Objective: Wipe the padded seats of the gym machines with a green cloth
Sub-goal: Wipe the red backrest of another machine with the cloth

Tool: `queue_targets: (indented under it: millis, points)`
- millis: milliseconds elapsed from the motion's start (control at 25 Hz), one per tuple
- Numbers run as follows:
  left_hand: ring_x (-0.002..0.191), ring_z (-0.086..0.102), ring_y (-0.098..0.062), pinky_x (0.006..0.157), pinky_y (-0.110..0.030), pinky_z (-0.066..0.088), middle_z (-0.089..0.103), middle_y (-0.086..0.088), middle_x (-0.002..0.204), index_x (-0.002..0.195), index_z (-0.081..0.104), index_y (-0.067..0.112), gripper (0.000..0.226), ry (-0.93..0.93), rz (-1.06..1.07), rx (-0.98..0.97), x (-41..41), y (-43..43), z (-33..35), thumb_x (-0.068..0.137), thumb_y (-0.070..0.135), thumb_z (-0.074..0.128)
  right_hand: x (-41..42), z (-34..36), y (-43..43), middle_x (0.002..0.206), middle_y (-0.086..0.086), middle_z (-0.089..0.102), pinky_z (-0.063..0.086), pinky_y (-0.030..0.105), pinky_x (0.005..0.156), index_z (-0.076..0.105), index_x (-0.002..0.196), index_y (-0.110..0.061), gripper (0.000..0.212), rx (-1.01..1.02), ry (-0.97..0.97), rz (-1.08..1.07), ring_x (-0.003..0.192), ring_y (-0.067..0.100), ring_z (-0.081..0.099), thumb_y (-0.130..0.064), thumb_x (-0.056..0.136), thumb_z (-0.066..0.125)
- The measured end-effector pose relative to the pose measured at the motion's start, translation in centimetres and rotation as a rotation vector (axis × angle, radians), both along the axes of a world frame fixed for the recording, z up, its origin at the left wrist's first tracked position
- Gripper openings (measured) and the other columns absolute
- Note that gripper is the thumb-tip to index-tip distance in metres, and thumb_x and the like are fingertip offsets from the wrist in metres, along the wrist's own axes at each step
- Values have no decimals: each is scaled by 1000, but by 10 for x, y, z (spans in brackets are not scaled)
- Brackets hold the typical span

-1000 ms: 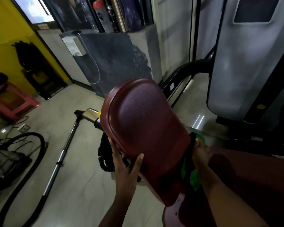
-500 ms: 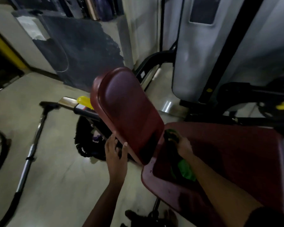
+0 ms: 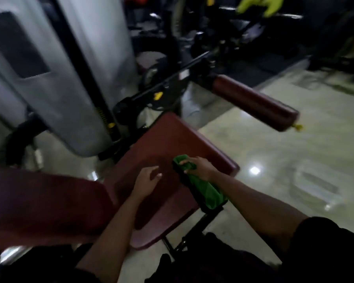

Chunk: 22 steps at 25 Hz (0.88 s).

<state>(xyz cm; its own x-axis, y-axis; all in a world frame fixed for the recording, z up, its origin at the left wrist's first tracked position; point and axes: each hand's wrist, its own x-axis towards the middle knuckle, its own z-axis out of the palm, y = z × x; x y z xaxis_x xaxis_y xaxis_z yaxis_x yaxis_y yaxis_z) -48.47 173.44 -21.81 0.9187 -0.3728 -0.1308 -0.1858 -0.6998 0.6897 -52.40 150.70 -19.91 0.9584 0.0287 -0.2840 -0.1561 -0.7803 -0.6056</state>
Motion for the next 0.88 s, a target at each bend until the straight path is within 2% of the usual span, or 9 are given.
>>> queue_targets:
  millis: [160, 280, 360, 560, 760, 880]
  points:
    - [122, 53, -30, 105, -35, 40, 57, -18, 128, 126, 56, 2, 39, -1, -349, 35, 25, -108, 18, 90, 15, 61, -56, 24, -88, 126, 7, 59, 44, 29, 86, 55, 127, -28, 41, -83, -69, -273, 111, 26, 56, -22, 87, 62]
    - [119, 56, -30, 97, -27, 41, 57, -18, 129, 128, 55, 1, 40, 33, -552, 71, 18, -189, 32, 91, 15, 59, -92, 38, -146, 129, 9, 56, 44, 33, 87, 54, 128, -31, 42, -123, -77, -498, 113, 30, 54, -23, 87, 59]
    - [119, 55, -30, 95, -27, 41, 51, -17, 135, 132, 51, 5, 42, 83, -660, 87, 4, -247, 43, 92, 17, 57, -118, 45, -191, 130, 9, 56, 43, 33, 87, 54, 127, -32, 43, -138, -92, -651, 115, 30, 53, -22, 86, 59]
    - [124, 48, -26, 96, -30, 39, 47, -12, 138, 136, 49, 17, 45, 156, -769, 1, -18, -386, 63, 93, 28, 56, -150, 47, -301, 124, 9, 60, 42, 31, 83, 57, 124, -30, 43, -166, -172, -953, 112, 30, 55, -15, 84, 57]
    - [125, 48, -23, 91, -23, 36, 48, -11, 138, 134, 49, 16, 45, 212, -866, -47, -7, -546, 66, 92, 26, 58, -154, 38, -440, 120, 16, 57, 42, 32, 77, 53, 126, -22, 49, -187, -156, -1115, 107, 34, 55, -4, 79, 51]
    - [124, 49, -23, 96, -28, 39, 47, -10, 138, 134, 49, 18, 44, 245, -875, -23, 1, -627, 64, 92, 28, 58, -155, 30, -520, 123, 18, 53, 42, 34, 81, 47, 132, -20, 53, -221, -86, -1156, 110, 34, 53, -6, 81, 53]
